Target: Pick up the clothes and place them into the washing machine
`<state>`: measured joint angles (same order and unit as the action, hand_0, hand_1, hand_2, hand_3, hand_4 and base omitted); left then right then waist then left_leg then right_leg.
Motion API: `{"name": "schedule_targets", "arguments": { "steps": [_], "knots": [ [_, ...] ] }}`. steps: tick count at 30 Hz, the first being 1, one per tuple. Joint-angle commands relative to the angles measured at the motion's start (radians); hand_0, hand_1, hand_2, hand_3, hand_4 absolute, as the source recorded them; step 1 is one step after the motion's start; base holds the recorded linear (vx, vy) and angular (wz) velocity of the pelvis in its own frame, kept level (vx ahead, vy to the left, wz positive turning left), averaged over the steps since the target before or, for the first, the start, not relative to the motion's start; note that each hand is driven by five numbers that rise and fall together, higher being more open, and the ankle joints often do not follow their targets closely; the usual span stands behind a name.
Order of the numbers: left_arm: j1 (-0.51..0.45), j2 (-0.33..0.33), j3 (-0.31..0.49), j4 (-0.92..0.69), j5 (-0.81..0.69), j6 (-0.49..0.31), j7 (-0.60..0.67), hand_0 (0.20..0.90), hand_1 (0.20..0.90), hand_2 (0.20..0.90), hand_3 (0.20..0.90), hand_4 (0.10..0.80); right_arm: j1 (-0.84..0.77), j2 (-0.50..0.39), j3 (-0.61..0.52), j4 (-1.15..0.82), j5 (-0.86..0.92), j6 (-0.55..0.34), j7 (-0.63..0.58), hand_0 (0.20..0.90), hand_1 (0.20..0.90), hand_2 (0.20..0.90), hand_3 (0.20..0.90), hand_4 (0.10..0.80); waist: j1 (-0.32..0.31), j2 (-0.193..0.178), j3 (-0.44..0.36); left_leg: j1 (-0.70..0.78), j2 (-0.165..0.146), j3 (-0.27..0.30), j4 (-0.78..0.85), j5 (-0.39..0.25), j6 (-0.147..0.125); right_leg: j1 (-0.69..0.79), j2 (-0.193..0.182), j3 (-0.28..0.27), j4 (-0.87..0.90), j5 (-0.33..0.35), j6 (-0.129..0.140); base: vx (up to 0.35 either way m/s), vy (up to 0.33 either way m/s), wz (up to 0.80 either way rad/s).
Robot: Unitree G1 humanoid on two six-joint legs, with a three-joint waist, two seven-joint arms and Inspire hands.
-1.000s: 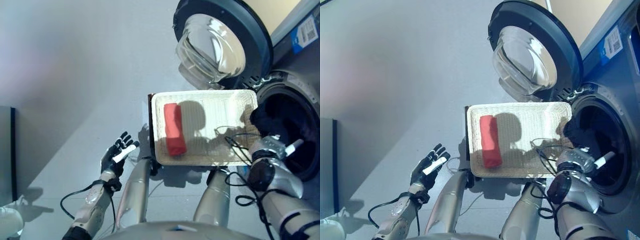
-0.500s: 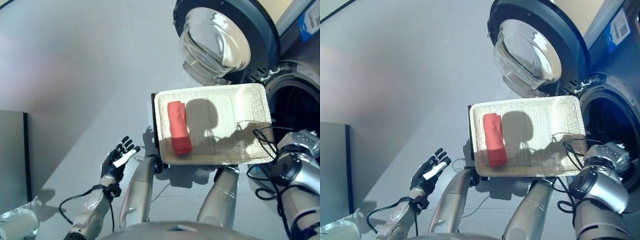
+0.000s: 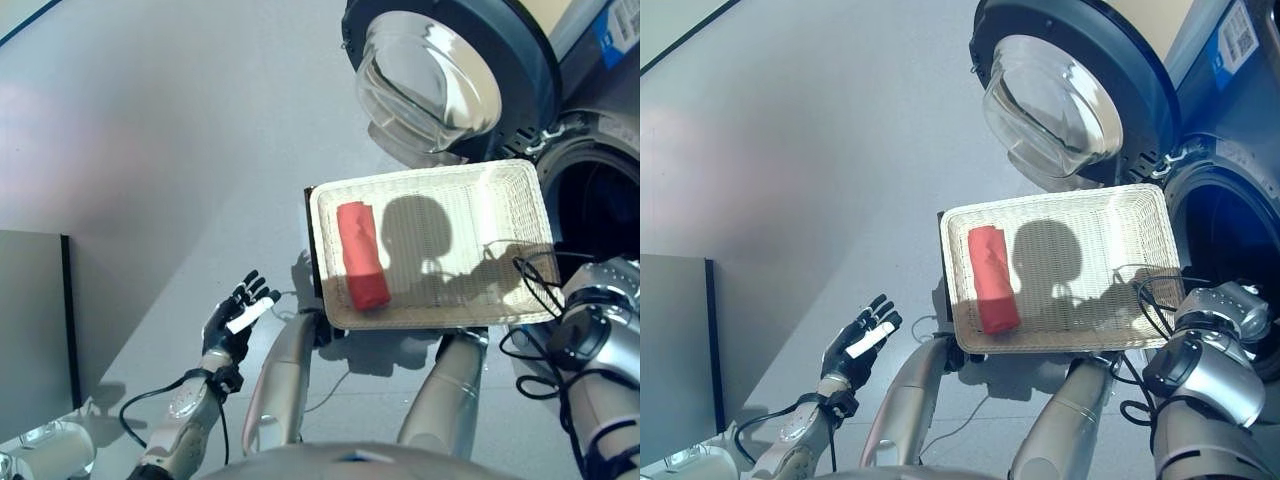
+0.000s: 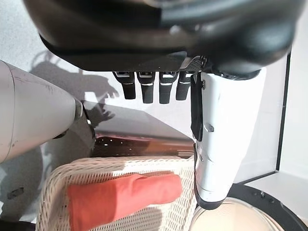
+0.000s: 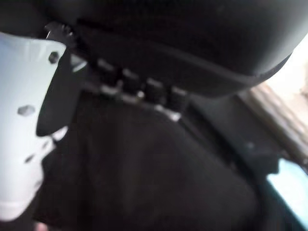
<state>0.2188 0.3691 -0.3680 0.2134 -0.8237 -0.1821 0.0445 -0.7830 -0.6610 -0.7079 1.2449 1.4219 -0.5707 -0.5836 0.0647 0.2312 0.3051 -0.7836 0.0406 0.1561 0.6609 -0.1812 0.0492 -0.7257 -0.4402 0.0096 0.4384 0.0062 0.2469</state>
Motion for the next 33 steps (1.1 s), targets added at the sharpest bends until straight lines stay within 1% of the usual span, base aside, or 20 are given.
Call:
{"name": "schedule_targets", "arguments": {
  "steps": [1,5,10,13,14,17,18,26,29,31,33],
  "knots": [
    [0.036,0.019,0.050,-0.058,-0.021,-0.064,0.004,0.900,0.900,0.900,0.900,0.800,0.016,-0.067,0.055,-0.025,-0.004,-0.121,0.022,0.900,0.900,0.900,0.900,0.800,-0.018,0.003,-0.057,0.058,0.068,-0.102,-0.139,0.065,-0.153,-0.006,0.021,-0.009,0.116,-0.073,-0.049,0.000,0.000,0.00],
    [0.040,0.021,0.048,-0.057,-0.023,-0.063,0.004,0.900,0.900,0.900,0.900,0.800,0.015,-0.071,0.068,-0.017,-0.032,-0.099,0.002,0.900,0.900,0.900,0.900,0.800,-0.012,-0.003,-0.059,0.060,0.066,-0.102,-0.137,0.063,-0.150,0.010,0.021,-0.015,0.099,-0.065,-0.047,0.000,0.000,0.00],
    [0.040,0.020,0.041,-0.055,-0.017,-0.072,-0.006,0.900,0.900,0.900,0.900,0.800,0.017,-0.065,0.105,-0.019,-0.085,-0.040,0.016,0.900,0.900,0.900,0.900,0.800,-0.008,-0.011,-0.055,0.066,0.062,-0.102,-0.144,0.069,-0.148,0.039,0.017,-0.027,0.066,-0.048,-0.041,0.000,0.000,0.00],
    [0.034,0.021,0.035,-0.052,-0.016,-0.077,-0.016,0.900,0.900,0.900,0.900,0.800,0.024,-0.054,0.141,-0.022,-0.121,-0.002,0.039,0.900,0.900,0.900,0.900,0.800,-0.004,-0.022,-0.050,0.078,0.058,-0.106,-0.162,0.080,-0.148,0.075,0.015,-0.044,0.032,-0.030,-0.039,0.002,-0.007,0.01],
    [0.030,0.020,0.036,-0.051,-0.016,-0.076,-0.018,0.900,0.900,0.900,0.900,0.800,0.032,-0.041,0.151,-0.008,-0.136,0.014,0.036,0.900,0.900,0.900,0.900,0.800,0.000,-0.034,-0.054,0.087,0.056,-0.111,-0.175,0.085,-0.149,0.097,0.017,-0.053,0.012,-0.023,-0.037,0.010,-0.019,0.10],
    [0.030,0.019,0.040,-0.046,-0.018,-0.075,-0.020,0.900,0.900,0.900,0.900,0.800,0.037,-0.027,0.156,0.004,-0.143,0.024,0.036,0.900,0.900,0.900,0.900,0.800,0.000,-0.041,-0.055,0.101,0.054,-0.113,-0.187,0.091,-0.149,0.123,0.016,-0.064,-0.010,-0.014,-0.037,0.029,-0.020,0.10],
    [0.028,0.016,0.048,-0.037,-0.025,-0.077,-0.019,0.900,0.900,0.900,0.900,0.800,0.046,-0.001,0.179,0.018,-0.168,0.046,0.039,0.900,0.900,0.900,0.900,0.800,0.004,-0.058,-0.061,0.128,0.052,-0.114,-0.208,0.095,-0.149,0.161,0.015,-0.078,-0.043,0.001,-0.033,0.055,-0.022,0.04],
    [0.036,0.005,0.086,-0.026,-0.003,-0.080,-0.029,0.900,0.900,0.900,0.900,0.800,0.110,0.112,0.256,0.014,-0.255,0.123,0.090,0.900,0.900,0.900,0.900,0.800,0.020,-0.119,-0.081,0.218,0.042,-0.122,-0.296,0.121,-0.151,0.311,0.009,-0.136,-0.201,0.069,-0.018,0.051,-0.035,0.04],
    [0.039,0.003,0.096,-0.025,0.003,-0.080,-0.032,0.900,0.900,0.900,0.900,0.800,0.129,0.140,0.267,0.011,-0.273,0.135,0.101,0.900,0.900,0.900,0.900,0.800,0.019,-0.132,-0.081,0.240,0.039,-0.127,-0.318,0.129,-0.151,0.347,0.010,-0.154,-0.235,0.084,-0.016,0.040,-0.032,0.13],
    [0.042,-0.004,0.112,-0.022,0.017,-0.082,-0.035,0.900,0.900,0.900,0.900,0.800,0.163,0.182,0.295,-0.003,-0.311,0.152,0.121,0.900,0.900,0.900,0.900,0.800,0.020,-0.151,-0.085,0.266,0.036,-0.131,-0.358,0.155,-0.153,0.391,0.012,-0.176,-0.291,0.111,-0.013,0.022,-0.044,0.08],
    [0.043,-0.005,0.116,-0.022,0.020,-0.082,-0.037,0.900,0.900,0.900,0.900,0.800,0.175,0.195,0.309,-0.009,-0.329,0.162,0.128,0.900,0.900,0.900,0.900,0.800,0.022,-0.155,-0.085,0.280,0.038,-0.135,-0.367,0.151,-0.156,0.411,0.014,-0.184,-0.306,0.111,-0.010,0.020,-0.023,0.01]
  ]
}}
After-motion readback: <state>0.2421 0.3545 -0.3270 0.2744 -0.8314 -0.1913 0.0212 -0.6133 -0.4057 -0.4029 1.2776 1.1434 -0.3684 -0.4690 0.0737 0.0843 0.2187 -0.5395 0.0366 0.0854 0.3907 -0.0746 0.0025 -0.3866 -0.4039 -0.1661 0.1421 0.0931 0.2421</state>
